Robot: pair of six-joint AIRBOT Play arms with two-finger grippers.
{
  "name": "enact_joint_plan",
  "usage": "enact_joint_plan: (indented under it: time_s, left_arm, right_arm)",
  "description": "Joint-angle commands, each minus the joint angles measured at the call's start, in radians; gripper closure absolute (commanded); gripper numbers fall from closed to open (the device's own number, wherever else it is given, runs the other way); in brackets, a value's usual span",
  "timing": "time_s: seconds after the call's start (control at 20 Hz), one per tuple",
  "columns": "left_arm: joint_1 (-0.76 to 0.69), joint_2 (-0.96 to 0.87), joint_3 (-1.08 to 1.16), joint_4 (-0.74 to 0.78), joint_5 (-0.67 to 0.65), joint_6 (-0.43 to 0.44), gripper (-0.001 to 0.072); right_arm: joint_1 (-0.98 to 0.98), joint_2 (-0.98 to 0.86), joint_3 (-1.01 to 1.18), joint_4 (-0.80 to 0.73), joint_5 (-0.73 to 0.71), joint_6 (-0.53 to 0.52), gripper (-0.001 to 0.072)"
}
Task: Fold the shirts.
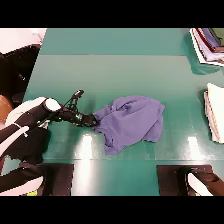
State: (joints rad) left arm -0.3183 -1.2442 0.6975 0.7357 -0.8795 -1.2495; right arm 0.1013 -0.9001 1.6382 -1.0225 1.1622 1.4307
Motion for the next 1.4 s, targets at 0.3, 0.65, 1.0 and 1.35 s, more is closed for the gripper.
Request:
enact_joint_plan:
  time_s: [0.3,0.65,1.0,1.35]
  left_arm:
    - [-0.021,0.052,0.239,0.317,-0.018,-0.144,0.0683]
    - [-0.022,0.065,0.534,0.619,-0.075,-0.246,0.0682]
    - [-0.022,0.064,0.534,0.617,-0.109,-0.248,0.0682]
    - [-0.022,0.064,0.534,0.618,-0.108,-0.266,0.0682]
  right_arm:
    - [0.0,0.015,-0.055,-0.141,0.244,0.062,0.0699]
    - [-0.003,0.088,-0.711,-0.194,0.226,0.123,0.0285]
    - [0.03,-0.134,-1.1,0.179,-0.106,-0.003,0.0276]
    - [0.226,-0.399,-0.962,0.269,-0.251,-0.03,0.0362]
